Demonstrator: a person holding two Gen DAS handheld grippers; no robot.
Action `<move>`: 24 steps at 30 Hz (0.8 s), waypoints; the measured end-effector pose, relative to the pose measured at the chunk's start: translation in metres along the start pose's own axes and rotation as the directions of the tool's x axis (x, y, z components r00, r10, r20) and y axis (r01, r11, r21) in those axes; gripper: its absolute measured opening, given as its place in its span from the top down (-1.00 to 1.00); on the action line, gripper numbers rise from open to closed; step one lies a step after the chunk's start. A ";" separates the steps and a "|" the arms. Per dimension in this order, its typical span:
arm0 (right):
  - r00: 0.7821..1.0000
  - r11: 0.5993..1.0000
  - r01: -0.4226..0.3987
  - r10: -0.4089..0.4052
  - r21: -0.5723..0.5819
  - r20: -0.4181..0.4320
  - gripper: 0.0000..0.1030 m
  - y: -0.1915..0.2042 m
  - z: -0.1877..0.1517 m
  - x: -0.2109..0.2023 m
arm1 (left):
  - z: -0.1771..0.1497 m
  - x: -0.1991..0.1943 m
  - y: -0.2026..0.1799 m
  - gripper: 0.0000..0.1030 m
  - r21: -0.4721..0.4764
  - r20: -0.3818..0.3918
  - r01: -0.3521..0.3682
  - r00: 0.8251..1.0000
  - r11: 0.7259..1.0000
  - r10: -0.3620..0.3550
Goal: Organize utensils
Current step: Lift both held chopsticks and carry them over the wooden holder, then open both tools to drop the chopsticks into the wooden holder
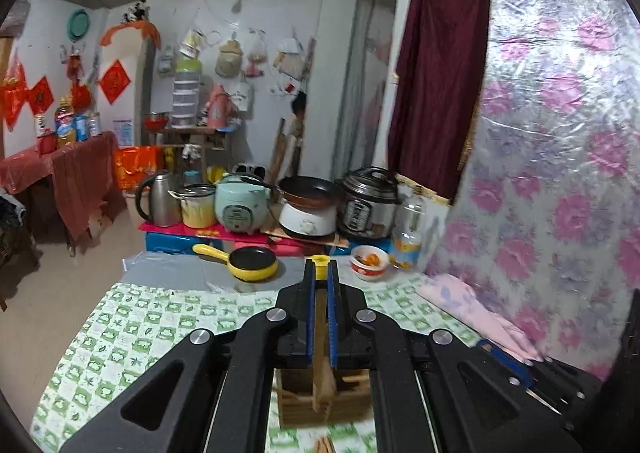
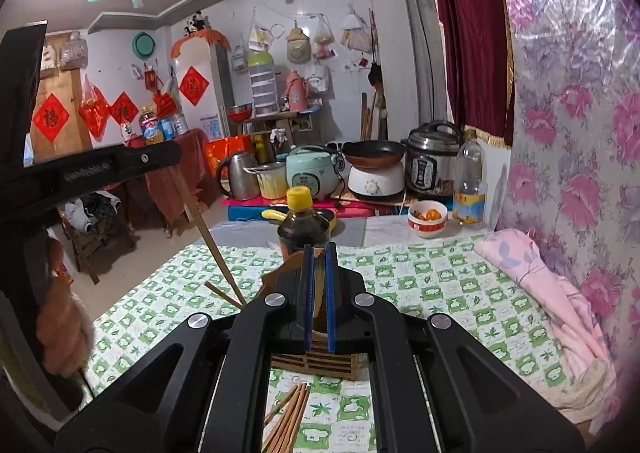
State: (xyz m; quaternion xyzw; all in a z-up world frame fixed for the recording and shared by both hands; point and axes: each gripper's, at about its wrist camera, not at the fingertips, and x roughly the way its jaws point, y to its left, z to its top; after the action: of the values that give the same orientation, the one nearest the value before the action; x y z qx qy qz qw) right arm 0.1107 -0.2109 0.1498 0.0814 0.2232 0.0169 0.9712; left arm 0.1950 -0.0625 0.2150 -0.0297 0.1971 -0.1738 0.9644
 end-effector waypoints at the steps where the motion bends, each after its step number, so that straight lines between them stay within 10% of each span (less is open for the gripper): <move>1: 1.000 1.000 0.003 -0.003 0.002 -0.009 0.88 -0.001 -0.003 0.006 | -0.007 0.007 0.004 0.89 -0.014 -0.002 0.006 1.000 1.000 -0.006; 7: 0.996 0.999 0.019 -0.016 0.029 -0.091 0.88 -0.011 -0.028 0.041 | -0.026 0.040 0.026 0.89 -0.103 -0.037 0.001 0.999 0.995 -0.004; 18: 0.994 0.998 0.025 -0.019 0.051 -0.105 0.88 -0.021 -0.033 0.053 | -0.016 0.026 -0.004 0.89 0.006 0.094 -0.042 0.995 0.999 0.041; 24: 0.991 0.998 0.003 0.005 0.055 -0.136 0.77 -0.023 -0.040 0.060 | -0.058 0.067 0.020 0.87 -0.062 -0.059 -0.047 0.997 0.997 0.043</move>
State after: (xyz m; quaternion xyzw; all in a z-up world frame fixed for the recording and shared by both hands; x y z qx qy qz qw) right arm 0.1468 -0.2230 0.0845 0.1069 0.2891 0.0168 0.9512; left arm 0.2365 -0.0667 0.1339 -0.0506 0.2309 -0.1464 0.9606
